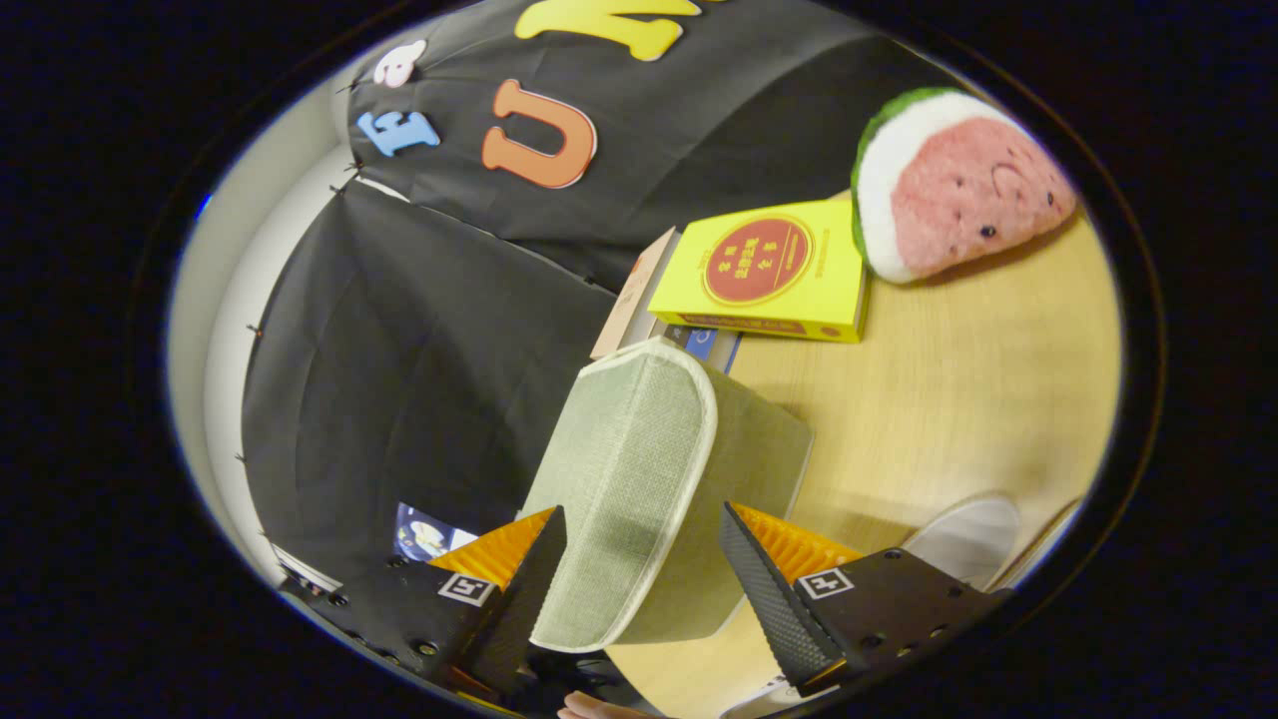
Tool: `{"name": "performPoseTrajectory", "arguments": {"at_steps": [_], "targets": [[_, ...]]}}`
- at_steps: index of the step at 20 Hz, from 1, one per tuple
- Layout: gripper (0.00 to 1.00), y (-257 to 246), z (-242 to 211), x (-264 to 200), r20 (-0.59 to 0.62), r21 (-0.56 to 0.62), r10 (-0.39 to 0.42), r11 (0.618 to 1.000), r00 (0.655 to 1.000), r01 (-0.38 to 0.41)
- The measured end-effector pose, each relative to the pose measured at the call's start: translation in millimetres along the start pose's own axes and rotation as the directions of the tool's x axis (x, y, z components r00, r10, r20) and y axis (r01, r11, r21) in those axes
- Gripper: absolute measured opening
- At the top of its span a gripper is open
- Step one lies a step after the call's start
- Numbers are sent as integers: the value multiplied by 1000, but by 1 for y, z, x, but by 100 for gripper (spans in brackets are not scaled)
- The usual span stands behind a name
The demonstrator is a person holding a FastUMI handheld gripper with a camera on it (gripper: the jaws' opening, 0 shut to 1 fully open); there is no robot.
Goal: Open the storage box then place both shoes into the box .Put the left shoe in first, then the right shoe, with the right side of both shoes facing outward in a uniform manner.
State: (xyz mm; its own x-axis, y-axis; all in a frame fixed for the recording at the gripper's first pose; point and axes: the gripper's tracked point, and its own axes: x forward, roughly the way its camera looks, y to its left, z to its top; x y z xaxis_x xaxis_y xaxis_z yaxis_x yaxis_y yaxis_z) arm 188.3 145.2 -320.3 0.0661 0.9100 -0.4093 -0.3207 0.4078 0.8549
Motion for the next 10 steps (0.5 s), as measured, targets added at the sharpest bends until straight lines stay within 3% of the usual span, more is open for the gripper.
{"name": "performPoseTrajectory", "arguments": {"at_steps": [3, 4, 5, 9, 10], "targets": [[93, 12, -8, 12, -61, 135, 190, 974, 980, -180], [92, 13, -9, 14, -67, 163, 214, 966, 974, -201], [81, 7, -10, 15, -69, 171, 196, 968, 978, -182], [58, 10, -20, 11, -87, 177, 204, 966, 975, -186], [48, 8, -10, 6, -73, 179, 201, 966, 977, -186]]}}
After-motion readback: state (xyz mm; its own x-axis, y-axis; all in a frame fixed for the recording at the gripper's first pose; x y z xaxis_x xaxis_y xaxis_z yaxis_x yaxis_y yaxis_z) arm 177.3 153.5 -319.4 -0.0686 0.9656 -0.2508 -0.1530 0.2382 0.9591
